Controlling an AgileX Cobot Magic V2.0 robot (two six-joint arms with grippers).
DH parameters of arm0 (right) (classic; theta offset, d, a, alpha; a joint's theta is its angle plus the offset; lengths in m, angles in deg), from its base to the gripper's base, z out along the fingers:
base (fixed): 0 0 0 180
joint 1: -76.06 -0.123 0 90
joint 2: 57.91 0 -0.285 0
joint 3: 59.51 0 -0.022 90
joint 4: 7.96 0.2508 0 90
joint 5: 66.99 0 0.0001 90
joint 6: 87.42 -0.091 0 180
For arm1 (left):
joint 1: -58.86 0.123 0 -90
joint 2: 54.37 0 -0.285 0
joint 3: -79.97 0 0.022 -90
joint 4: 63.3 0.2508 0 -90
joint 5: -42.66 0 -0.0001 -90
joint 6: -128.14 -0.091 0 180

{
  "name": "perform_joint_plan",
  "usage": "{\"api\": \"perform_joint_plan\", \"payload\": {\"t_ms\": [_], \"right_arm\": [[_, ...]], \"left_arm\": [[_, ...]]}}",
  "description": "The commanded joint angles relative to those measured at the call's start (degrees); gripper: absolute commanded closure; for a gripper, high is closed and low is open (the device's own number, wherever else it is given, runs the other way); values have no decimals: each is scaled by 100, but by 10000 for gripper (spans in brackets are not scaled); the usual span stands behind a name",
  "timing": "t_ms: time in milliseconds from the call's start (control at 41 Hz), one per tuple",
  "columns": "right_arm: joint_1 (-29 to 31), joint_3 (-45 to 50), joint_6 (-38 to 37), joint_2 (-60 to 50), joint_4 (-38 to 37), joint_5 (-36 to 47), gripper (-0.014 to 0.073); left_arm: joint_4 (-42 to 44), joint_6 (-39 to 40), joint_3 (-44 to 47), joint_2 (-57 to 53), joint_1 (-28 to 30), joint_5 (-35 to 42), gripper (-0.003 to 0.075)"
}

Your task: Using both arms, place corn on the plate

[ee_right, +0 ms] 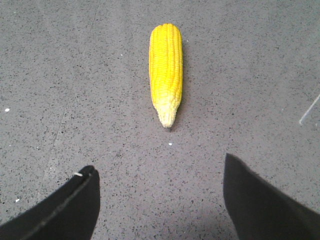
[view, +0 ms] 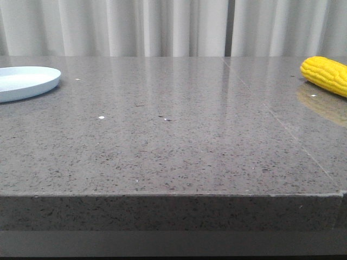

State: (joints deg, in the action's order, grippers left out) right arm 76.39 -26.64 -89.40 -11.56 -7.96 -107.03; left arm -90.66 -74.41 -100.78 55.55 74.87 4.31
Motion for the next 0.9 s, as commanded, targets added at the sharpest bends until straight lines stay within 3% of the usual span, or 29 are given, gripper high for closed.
{"api": "perform_joint_plan", "payload": {"t_ms": [0,463,537,780,829,878], "right_arm": [[25,-146,22,36,-71,379,50],[25,-146,22,36,-71,379,50],[25,-146,22,36,-71,379,50],[25,-146,22,36,-71,379,50],[25,-146,22,36,-71,379,50],[25,-146,22,36,-71,379,50]], "left_arm": [[-171,-56,-189,-256,-101,299,210],[-171,-130,-189,45,-95,93,227],[-171,-142,-189,45,-95,93,300],[-171,-142,-189,45,-95,131,685],[-171,-142,-189,45,-95,140,739],[-171,-142,-189,7,-95,163,741]]}}
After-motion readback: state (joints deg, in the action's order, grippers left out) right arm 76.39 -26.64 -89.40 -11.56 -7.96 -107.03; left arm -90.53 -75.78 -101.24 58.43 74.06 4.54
